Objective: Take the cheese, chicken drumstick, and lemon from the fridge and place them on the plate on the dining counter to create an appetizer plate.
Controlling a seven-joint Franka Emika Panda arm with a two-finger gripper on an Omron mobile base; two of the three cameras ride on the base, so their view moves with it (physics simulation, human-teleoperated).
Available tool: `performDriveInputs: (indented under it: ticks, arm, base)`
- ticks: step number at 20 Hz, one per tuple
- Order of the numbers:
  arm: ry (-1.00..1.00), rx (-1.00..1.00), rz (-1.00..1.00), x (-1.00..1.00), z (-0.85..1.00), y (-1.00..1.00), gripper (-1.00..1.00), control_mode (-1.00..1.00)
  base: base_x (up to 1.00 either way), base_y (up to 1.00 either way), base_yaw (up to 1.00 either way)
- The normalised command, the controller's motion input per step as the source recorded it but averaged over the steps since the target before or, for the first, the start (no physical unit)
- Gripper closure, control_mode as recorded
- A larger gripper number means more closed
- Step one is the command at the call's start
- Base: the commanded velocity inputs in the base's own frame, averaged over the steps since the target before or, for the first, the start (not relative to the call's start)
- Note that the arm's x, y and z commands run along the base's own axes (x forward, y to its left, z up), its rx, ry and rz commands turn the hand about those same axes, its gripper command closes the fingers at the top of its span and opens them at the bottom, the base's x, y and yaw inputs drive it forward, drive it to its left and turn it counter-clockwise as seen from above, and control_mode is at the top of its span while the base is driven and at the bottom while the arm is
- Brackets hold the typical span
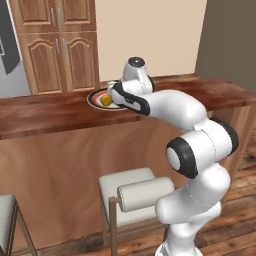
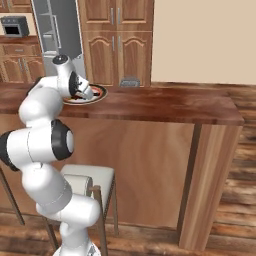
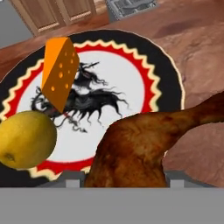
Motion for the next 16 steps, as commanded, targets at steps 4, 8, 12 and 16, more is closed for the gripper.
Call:
performDriveInputs:
  ticks: [4, 8, 12, 16]
  arm:
    - [0.0, 0.0, 0.0, 0.23, -0.23, 0.19, 1.0, -1.0]
    - [0.0, 0.0, 0.0, 0.22, -0.19, 0.2, 1.0, -1.0]
    - [0.0, 0.0, 0.0, 0.35, -0.13, 0.06, 1.0, -1.0]
    - [0.0, 0.0, 0.0, 0.49, -0.08, 0.0, 1.0, -1.0]
  base:
    - [0.0, 0.0, 0.0]
    - [0.0, 0.0, 0.0]
    - [0.0, 0.0, 0.0]
    - [0.0, 0.0, 0.0]
